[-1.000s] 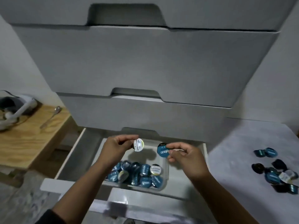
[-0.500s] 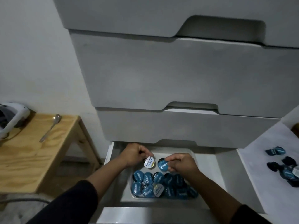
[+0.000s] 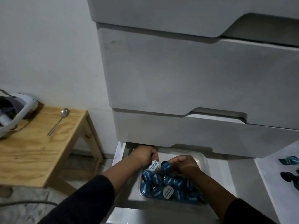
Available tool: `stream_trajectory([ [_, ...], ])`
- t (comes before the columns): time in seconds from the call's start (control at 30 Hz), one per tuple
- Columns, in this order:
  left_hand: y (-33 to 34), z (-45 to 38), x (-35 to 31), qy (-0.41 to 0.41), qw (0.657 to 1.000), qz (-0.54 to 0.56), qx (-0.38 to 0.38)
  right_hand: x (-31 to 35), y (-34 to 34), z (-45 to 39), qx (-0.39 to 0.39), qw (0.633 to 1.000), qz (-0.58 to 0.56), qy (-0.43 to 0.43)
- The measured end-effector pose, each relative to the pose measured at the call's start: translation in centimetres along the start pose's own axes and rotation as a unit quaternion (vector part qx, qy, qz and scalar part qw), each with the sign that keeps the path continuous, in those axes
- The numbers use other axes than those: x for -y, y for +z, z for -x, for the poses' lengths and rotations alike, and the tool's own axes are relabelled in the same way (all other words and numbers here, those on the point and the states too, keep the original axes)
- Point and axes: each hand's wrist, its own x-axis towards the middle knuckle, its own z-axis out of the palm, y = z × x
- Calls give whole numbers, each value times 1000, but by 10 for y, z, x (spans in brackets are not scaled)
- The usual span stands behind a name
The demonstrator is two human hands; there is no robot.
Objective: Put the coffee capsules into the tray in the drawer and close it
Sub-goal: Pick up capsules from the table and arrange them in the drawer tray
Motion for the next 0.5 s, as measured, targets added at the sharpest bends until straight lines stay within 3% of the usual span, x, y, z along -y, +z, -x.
stream_trajectory([
  [0.5, -4, 6, 3, -6, 997, -78, -20, 3, 14, -1, 27, 998, 46, -29],
])
